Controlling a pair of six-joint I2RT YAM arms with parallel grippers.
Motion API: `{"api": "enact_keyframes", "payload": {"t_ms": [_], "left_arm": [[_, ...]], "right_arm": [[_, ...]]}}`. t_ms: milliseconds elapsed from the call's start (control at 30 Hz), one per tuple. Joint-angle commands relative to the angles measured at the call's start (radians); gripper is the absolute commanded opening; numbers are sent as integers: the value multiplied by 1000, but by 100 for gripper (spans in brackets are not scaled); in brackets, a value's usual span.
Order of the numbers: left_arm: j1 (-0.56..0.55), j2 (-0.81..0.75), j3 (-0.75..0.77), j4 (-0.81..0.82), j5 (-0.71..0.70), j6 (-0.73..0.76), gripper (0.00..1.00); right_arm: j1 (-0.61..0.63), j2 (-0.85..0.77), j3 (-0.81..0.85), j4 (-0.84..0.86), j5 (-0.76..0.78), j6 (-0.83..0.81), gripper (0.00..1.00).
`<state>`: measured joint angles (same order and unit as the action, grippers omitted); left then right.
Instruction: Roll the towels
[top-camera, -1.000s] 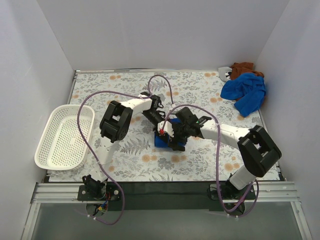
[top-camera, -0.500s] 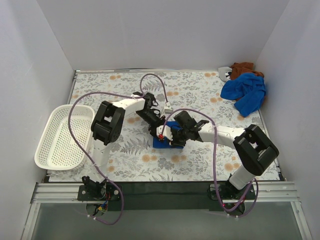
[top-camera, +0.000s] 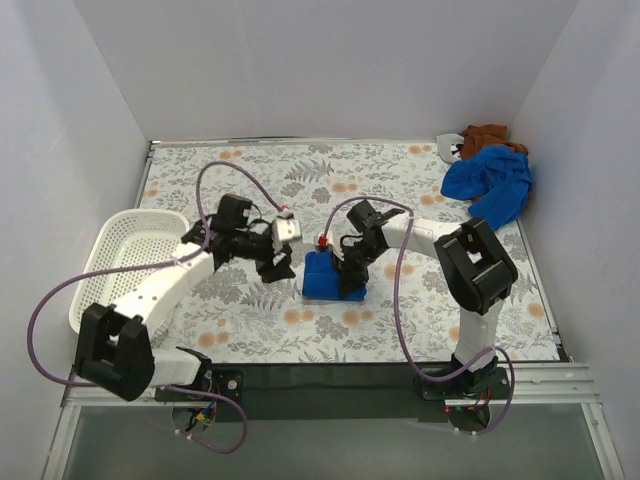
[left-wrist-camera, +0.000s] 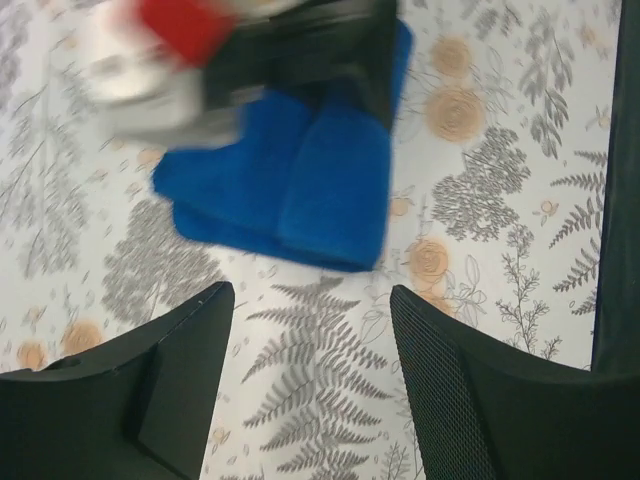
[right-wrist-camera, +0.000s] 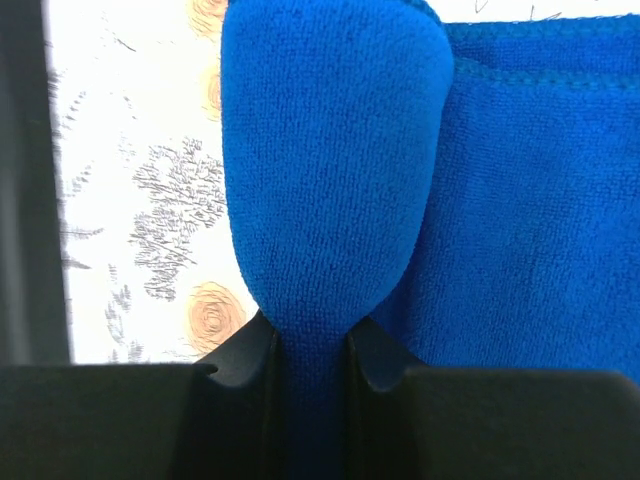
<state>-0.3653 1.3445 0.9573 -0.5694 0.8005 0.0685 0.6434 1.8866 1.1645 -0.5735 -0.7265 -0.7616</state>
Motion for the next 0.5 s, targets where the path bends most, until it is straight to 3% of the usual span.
{"api": "enact_keyframes", "payload": {"t_ms": [0, 67, 167, 467], "left_arm": [[-193, -77, -136, 166, -292, 95, 60], [-327, -108, -199, 221, -371, 129, 60], [-443, -70, -218, 287, -492, 145, 61], [-599, 50, -229, 459, -667, 231, 61]], "right_arm": [[-11, 136, 33, -187, -99, -22, 1], [-25, 172, 61, -236, -132, -31, 1], [-43, 226, 98, -275, -165, -45, 1], [-54, 309, 152, -327, -175, -58, 1]]}}
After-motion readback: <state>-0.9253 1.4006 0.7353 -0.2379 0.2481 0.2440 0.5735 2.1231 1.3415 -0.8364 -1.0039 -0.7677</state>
